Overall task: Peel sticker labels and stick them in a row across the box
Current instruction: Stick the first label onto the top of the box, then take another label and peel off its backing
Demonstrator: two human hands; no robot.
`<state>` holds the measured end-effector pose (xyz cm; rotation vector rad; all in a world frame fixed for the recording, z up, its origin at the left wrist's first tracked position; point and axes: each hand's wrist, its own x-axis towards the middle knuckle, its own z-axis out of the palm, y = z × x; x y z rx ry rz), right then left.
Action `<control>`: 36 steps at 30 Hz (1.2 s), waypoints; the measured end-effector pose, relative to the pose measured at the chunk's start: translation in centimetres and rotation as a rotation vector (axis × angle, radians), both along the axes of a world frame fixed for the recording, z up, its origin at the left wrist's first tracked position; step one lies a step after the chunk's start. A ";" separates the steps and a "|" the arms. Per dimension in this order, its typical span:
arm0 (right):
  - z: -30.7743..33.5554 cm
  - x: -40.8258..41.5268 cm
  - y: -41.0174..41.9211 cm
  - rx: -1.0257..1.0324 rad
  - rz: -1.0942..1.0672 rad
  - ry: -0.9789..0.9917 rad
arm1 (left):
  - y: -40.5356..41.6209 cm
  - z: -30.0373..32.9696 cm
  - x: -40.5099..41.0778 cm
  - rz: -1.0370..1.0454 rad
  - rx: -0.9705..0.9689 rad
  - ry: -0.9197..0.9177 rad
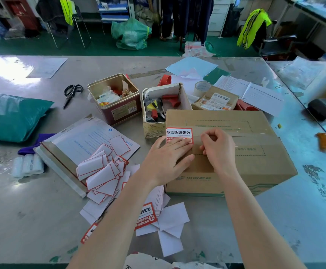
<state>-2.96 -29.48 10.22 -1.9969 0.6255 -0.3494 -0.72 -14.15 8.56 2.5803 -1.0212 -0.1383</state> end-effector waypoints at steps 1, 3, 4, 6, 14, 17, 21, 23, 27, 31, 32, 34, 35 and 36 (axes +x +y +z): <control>0.0 -0.1 0.2 -0.009 0.010 0.004 | 0.2 0.0 -0.1 0.013 -0.033 -0.002; 0.1 -0.1 0.6 -0.014 0.029 0.011 | 0.8 0.2 -0.2 0.047 -0.108 -0.011; 0.2 -0.1 0.9 -0.013 0.040 0.012 | 1.1 0.3 -0.3 0.067 -0.148 -0.013; 0.4 -0.1 1.7 -0.001 0.073 0.017 | 2.0 0.7 -0.5 0.132 -0.247 0.010; 0.7 -0.4 8.7 0.009 0.379 0.014 | 7.8 -0.2 -0.5 0.625 -0.657 0.233; -0.1 -0.7 12.1 -0.033 0.521 0.006 | 10.0 -1.3 -0.8 0.770 -0.748 0.305; -2.0 -0.7 15.0 -0.030 0.622 0.062 | 12.3 -3.2 -1.6 0.918 -0.805 0.405; -3.6 -0.5 15.6 -0.056 0.638 0.142 | 13.2 -4.3 -2.3 0.997 -0.809 0.467; -7.1 -0.5 16.0 -0.062 0.633 0.345 | 14.2 -6.9 -3.3 1.026 -0.599 0.594; -9.9 -1.0 16.2 -0.161 0.674 0.529 | 14.3 -9.8 -3.9 0.995 -0.298 0.715; -10.3 -1.2 16.3 -0.162 0.676 0.554 | 14.3 -10.3 -4.1 1.006 -0.268 0.748; -10.8 -1.5 16.4 -0.163 0.684 0.566 | 14.1 -11.0 -4.2 1.023 -0.247 0.791; -11.0 -1.6 16.5 -0.169 0.693 0.568 | 14.0 -11.2 -4.2 1.035 -0.253 0.809; -11.2 -1.6 16.6 -0.175 0.698 0.572 | 13.9 -11.4 -4.2 1.055 -0.263 0.831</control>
